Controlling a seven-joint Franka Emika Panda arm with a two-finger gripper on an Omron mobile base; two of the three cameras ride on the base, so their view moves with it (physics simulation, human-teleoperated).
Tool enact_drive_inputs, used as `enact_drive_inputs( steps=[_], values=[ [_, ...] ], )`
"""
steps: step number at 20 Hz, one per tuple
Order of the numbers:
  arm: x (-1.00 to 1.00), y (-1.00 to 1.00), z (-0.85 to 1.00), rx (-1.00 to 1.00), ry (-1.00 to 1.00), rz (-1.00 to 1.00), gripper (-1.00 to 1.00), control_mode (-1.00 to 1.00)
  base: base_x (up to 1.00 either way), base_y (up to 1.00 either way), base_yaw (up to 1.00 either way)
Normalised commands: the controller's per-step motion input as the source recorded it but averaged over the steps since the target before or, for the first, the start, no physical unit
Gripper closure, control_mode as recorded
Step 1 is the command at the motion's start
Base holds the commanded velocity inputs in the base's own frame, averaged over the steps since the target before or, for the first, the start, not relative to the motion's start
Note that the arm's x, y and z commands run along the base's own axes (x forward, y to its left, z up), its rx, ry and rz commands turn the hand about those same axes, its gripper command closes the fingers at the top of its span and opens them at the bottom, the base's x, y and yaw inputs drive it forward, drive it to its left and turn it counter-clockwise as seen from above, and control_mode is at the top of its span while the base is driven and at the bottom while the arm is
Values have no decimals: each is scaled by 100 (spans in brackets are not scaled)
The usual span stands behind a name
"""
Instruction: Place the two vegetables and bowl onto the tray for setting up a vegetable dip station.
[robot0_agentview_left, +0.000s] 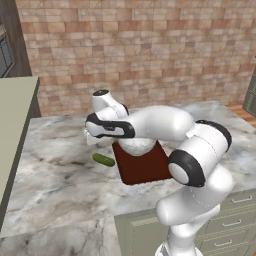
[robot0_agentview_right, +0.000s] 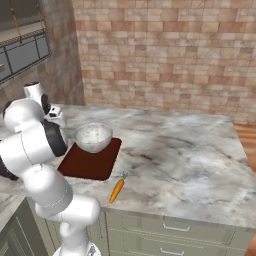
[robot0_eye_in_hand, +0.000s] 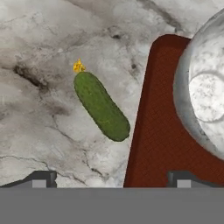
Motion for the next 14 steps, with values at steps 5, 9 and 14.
enact_drive_inputs(
  steps=[5,9,14],
  values=[
    [16,10,-15,0,10,23,-100,-100,0,0,0],
    [24,12,-15,0,11,21,-100,-100,0,0,0],
    [21,11,-18,0,13,19,-100,-100,0,0,0]
  ],
)
